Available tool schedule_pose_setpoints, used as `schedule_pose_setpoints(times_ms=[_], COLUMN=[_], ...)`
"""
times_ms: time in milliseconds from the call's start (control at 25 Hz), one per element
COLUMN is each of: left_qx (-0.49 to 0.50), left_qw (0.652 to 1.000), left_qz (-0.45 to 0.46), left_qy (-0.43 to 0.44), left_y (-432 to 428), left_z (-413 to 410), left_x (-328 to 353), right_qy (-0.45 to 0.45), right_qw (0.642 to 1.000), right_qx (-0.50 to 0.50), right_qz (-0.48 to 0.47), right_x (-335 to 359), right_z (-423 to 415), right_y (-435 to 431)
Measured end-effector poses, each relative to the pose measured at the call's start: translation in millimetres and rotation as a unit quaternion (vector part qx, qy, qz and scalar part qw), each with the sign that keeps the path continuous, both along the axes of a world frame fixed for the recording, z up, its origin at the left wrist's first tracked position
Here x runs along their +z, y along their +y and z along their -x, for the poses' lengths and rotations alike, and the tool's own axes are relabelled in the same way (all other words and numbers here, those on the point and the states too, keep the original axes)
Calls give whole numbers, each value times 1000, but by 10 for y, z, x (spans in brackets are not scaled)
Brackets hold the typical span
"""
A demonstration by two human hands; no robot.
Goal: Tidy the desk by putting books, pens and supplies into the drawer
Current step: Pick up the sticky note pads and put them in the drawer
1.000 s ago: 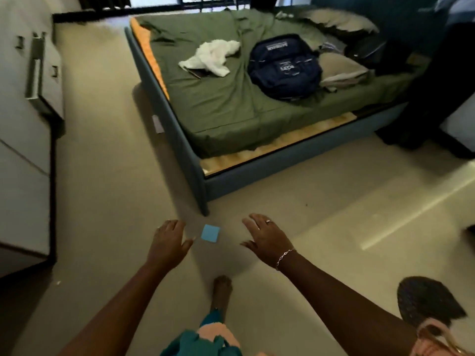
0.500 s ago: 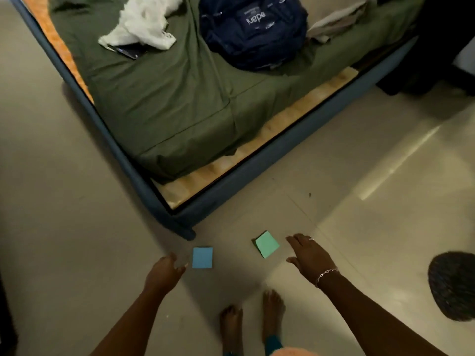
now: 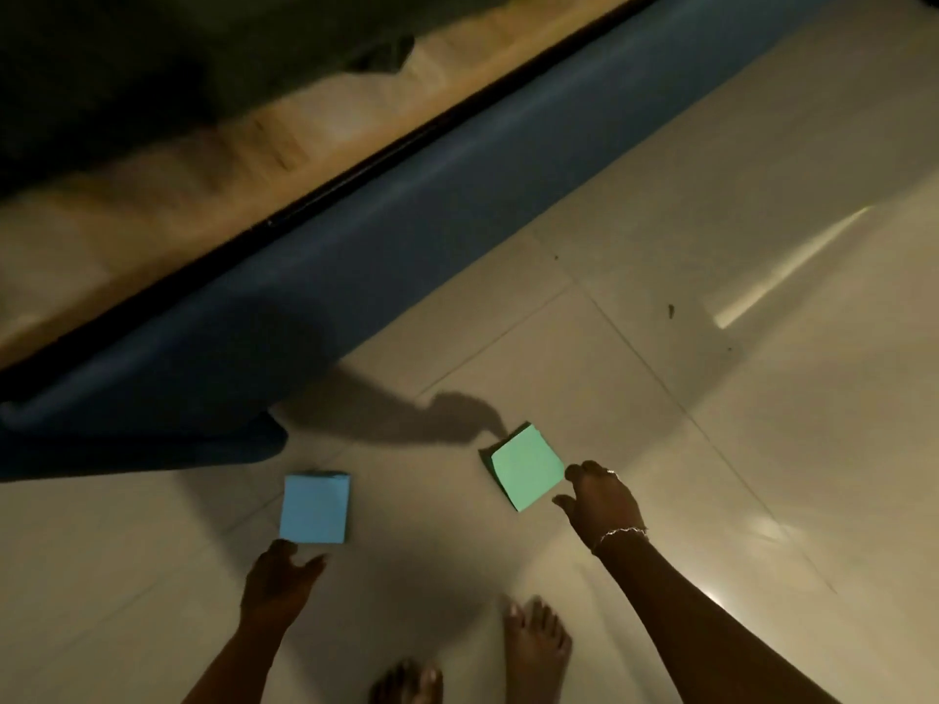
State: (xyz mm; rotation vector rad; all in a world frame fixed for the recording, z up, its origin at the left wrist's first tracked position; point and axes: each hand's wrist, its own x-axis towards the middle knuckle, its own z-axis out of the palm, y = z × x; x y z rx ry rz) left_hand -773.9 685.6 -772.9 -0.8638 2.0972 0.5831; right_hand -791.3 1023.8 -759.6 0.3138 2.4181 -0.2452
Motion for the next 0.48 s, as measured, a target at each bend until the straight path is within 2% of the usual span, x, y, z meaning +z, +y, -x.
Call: schedule_pose_setpoints(times_ms=[160, 480], left_qx=[23, 68], left_qw=[999, 982], left_qz=[35, 152], left_qy=[24, 85], left_y=[-131, -172], left_z=[-19, 130], left_x=[-613, -1225], right_qy=[-20, -20], right_qw=[999, 996], right_qx=[-34, -85], right_qz=[6, -12], right_x=[-681, -1242], right_z=[164, 242], right_y=[-10, -59])
